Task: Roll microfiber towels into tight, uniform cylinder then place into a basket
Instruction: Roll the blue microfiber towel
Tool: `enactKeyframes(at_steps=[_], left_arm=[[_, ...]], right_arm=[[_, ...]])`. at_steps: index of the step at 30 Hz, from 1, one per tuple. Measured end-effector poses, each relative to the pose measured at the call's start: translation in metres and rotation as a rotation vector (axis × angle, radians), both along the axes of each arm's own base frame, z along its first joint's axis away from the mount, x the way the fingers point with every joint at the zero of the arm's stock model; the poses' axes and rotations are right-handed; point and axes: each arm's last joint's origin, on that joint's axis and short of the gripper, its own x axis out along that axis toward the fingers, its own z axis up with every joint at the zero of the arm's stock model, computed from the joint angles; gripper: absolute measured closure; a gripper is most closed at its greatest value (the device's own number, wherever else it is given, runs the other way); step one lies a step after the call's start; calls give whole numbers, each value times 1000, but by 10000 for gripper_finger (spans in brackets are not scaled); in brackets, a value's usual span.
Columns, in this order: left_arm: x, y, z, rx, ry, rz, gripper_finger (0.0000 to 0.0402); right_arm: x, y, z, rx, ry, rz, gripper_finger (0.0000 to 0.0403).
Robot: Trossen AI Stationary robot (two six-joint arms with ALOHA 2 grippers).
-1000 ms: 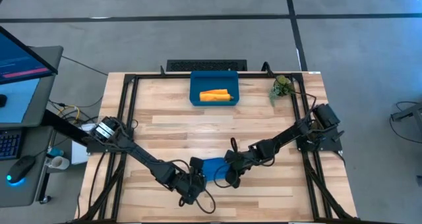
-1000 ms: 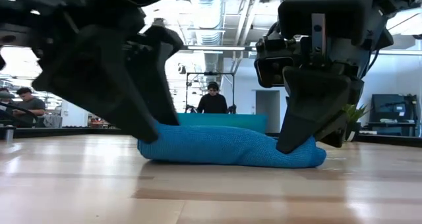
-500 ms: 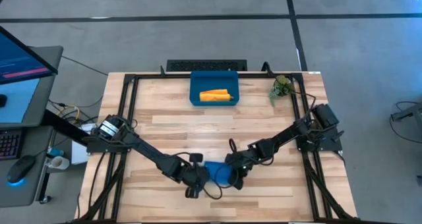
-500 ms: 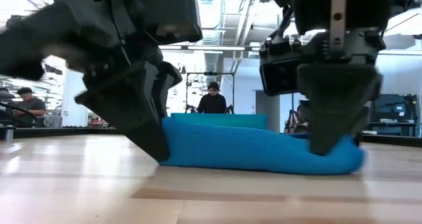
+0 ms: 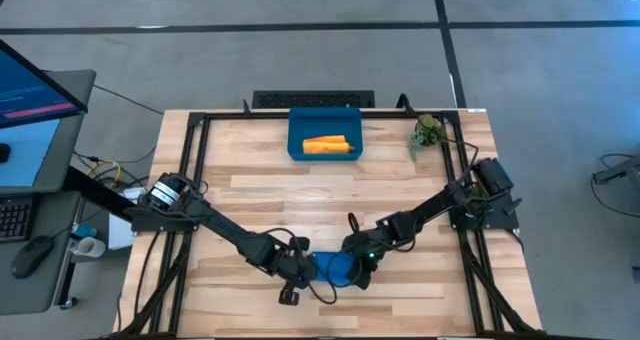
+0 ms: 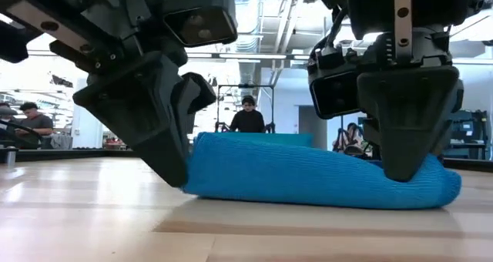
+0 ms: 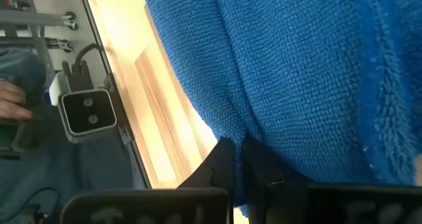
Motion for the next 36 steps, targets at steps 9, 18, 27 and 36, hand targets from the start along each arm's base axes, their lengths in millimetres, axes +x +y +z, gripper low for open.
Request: enactKeyframes(at_steps=[9, 18, 27, 36], left_arm=[[-21, -14, 27, 108, -59, 25, 400], [-33, -31, 29, 111, -74, -23, 401], [-20, -43, 42, 138, -304, -191, 401], [-10, -34, 45, 185, -363, -232, 400]], right_arm=[[1, -1, 1, -17, -14, -21, 381], [1, 0, 1, -3, 8, -35, 383], [1, -1, 1, 10, 36, -97, 382], [1, -1, 1, 13, 40, -107, 379]])
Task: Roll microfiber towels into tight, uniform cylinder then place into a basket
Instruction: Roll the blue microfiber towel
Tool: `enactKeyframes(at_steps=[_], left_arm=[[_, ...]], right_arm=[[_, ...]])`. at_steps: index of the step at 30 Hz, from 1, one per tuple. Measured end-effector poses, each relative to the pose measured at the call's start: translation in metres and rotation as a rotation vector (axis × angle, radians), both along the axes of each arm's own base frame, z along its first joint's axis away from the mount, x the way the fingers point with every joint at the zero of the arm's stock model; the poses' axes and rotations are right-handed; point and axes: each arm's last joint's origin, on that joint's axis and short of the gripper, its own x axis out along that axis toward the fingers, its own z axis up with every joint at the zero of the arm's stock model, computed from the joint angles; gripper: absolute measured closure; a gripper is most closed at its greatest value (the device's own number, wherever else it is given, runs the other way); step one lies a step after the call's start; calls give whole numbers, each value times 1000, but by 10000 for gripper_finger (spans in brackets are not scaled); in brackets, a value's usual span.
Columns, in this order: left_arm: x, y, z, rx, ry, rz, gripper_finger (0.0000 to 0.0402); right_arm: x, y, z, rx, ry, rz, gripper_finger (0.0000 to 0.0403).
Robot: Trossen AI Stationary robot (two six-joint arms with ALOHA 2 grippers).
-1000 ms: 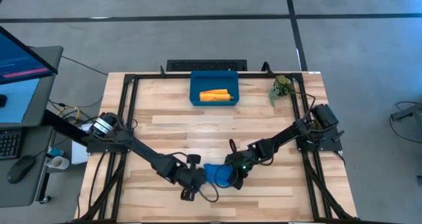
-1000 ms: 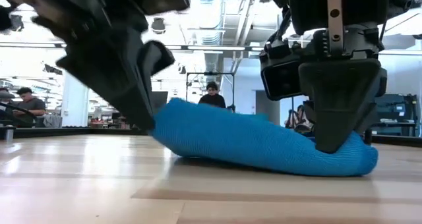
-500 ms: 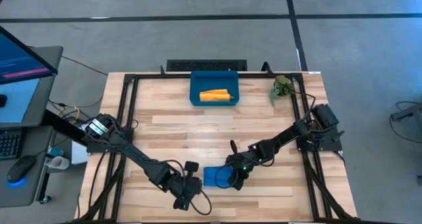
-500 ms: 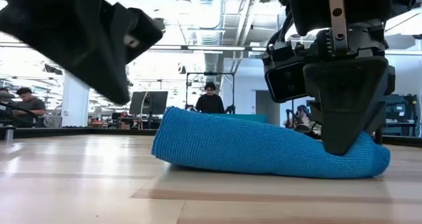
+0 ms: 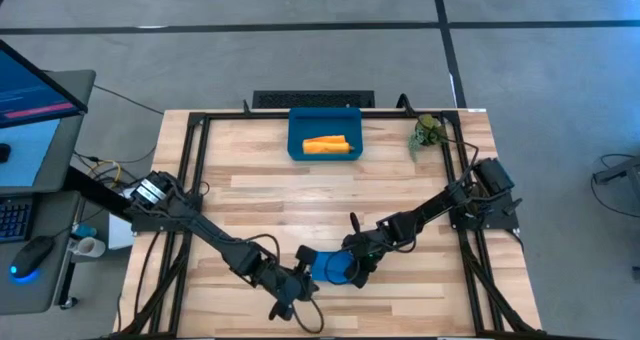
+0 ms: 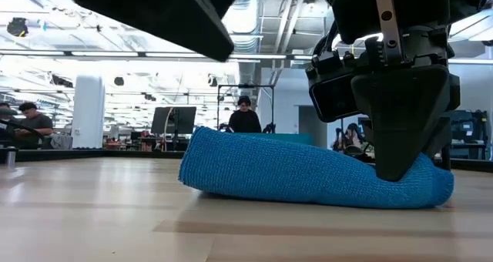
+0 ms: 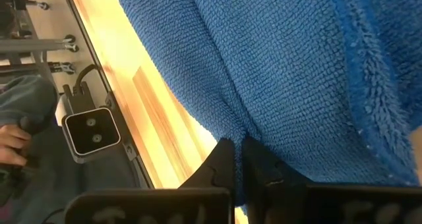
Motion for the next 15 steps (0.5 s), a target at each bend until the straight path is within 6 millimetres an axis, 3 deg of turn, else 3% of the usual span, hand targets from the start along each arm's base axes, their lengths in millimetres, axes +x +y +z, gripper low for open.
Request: enactKeyframes(at_steps=[7, 12, 15], left_arm=[[20, 5, -31, -12, -6, 9, 400], [21, 9, -29, 66, -49, 97, 400], [21, 10, -30, 49, -27, 64, 400]], right_arm=[[0, 0, 0, -4, 1, 1, 379], [0, 0, 0, -9, 5, 4, 378], [-1, 0, 0, -11, 4, 7, 383]])
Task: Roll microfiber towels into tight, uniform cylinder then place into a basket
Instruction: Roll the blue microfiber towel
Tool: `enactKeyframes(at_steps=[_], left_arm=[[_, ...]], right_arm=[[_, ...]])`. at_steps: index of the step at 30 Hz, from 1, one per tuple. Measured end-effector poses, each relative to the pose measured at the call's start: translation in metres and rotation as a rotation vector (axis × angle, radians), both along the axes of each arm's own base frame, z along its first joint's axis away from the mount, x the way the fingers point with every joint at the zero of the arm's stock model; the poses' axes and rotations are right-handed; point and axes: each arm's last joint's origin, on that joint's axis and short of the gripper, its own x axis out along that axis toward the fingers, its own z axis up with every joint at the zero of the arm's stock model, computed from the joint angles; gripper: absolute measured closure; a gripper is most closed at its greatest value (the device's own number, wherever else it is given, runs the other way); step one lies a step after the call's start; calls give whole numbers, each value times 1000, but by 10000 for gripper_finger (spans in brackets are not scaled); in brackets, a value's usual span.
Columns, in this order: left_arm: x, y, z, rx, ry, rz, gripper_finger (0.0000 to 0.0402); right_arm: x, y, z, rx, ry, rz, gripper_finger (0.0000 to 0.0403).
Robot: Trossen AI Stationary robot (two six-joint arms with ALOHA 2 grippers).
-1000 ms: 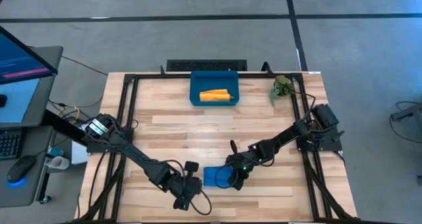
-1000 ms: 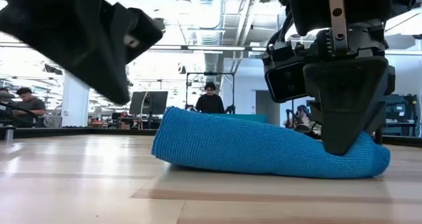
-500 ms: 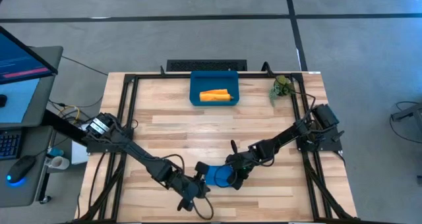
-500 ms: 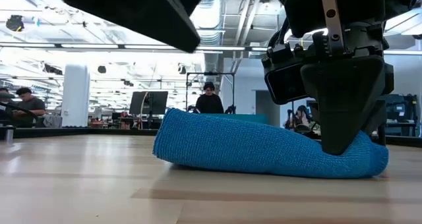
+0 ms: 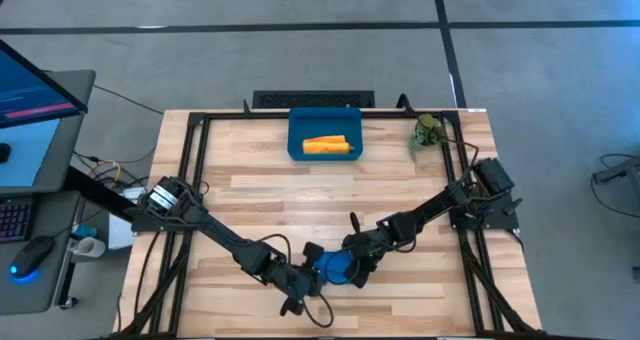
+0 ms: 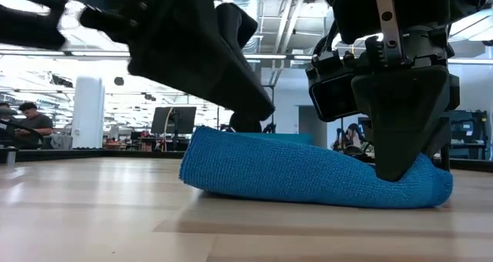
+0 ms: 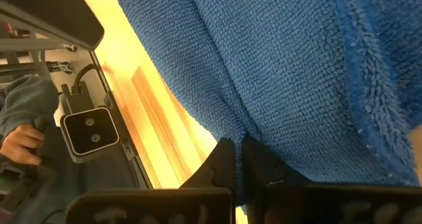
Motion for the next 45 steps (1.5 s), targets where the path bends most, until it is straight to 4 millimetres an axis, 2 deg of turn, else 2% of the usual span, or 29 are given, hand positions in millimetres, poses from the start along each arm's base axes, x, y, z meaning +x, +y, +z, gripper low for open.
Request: enactKeyframes(at_steps=[17, 25, 30, 34, 39, 42, 45], left_arm=[[5, 18, -5, -9, 80, -16, 400], [5, 28, -9, -44, 145, 72, 400], [4, 29, -10, -76, 161, 118, 400], [2, 30, -12, -97, 196, 162, 400], [3, 30, -29, -117, 236, 229, 400], [6, 29, -42, -108, 240, 254, 400], [5, 29, -43, -121, 246, 295, 400]], right_arm=[[0, 0, 0, 1, 3, 1, 376], [0, 0, 0, 3, 0, 1, 381], [1, 0, 1, 17, -5, -17, 366], [1, 0, 1, 22, -3, -25, 369], [2, 0, 1, 20, -9, -30, 363], [2, 0, 1, 16, -9, -33, 344], [2, 1, 1, 11, -14, -36, 322]])
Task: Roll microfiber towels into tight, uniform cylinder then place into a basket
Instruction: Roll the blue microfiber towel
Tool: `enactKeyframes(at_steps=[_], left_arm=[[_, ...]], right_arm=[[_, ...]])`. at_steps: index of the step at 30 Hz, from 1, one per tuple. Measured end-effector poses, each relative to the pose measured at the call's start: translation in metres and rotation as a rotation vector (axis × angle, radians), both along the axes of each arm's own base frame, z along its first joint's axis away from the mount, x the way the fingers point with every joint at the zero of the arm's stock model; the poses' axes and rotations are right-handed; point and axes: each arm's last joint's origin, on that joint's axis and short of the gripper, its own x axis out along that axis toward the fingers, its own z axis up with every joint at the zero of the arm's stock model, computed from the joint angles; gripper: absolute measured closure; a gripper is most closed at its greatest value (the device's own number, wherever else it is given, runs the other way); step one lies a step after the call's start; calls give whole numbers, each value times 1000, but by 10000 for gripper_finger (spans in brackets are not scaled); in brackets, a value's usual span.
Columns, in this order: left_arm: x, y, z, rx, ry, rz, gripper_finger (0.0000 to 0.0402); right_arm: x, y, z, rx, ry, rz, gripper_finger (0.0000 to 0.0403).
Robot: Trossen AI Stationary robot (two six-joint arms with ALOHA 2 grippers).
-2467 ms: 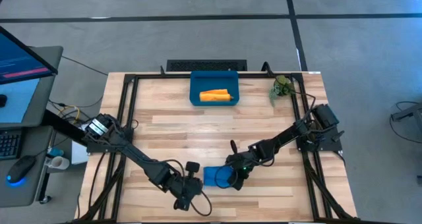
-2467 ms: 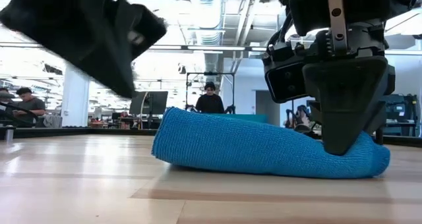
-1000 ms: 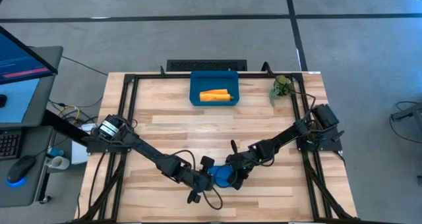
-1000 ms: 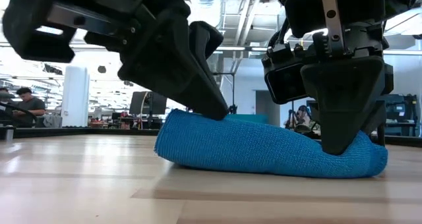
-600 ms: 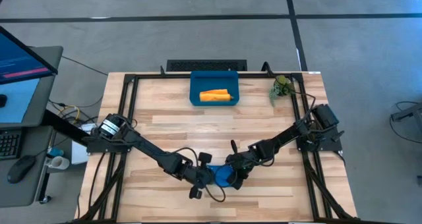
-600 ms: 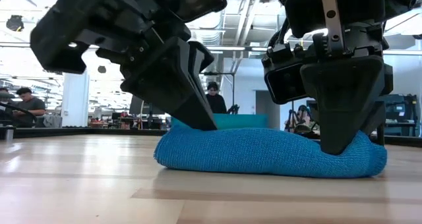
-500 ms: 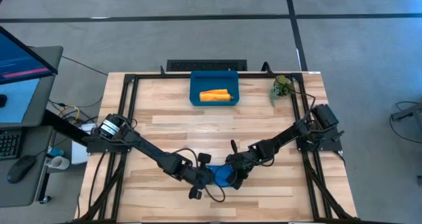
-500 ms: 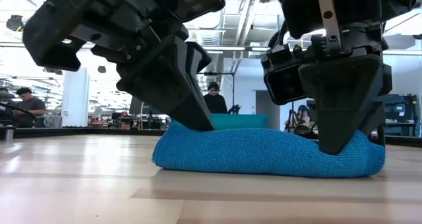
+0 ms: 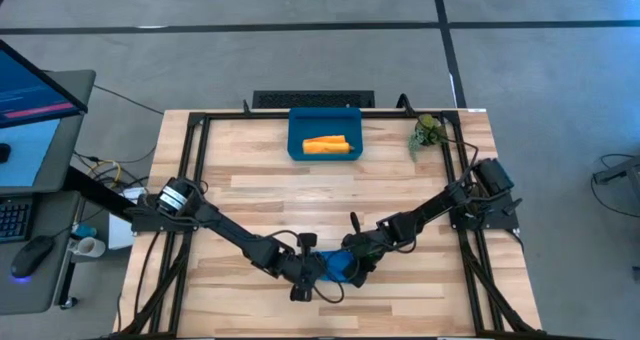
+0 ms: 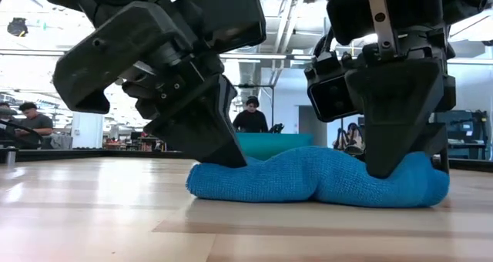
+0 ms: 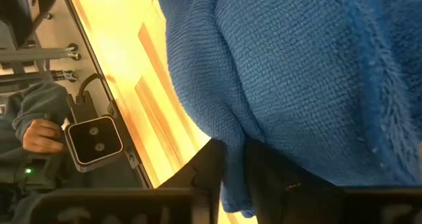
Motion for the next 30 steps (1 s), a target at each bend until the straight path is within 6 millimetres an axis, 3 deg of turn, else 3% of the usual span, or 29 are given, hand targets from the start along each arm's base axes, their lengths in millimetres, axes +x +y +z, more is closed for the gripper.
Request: enactKeyframes(at_steps=[7, 18, 25, 30], left_arm=[[-1, 1, 1, 4, -2, 33, 400], [-2, 2, 0, -11, 20, 31, 400], [0, 6, -1, -50, 29, 76, 400], [0, 7, -1, -61, 31, 88, 400]], right_arm=[[1, 0, 1, 15, -2, 15, 279], [-9, -5, 13, -29, 7, 121, 274], [-29, -6, 44, -244, -62, 175, 274], [-53, 21, 71, -546, -305, 280, 275]])
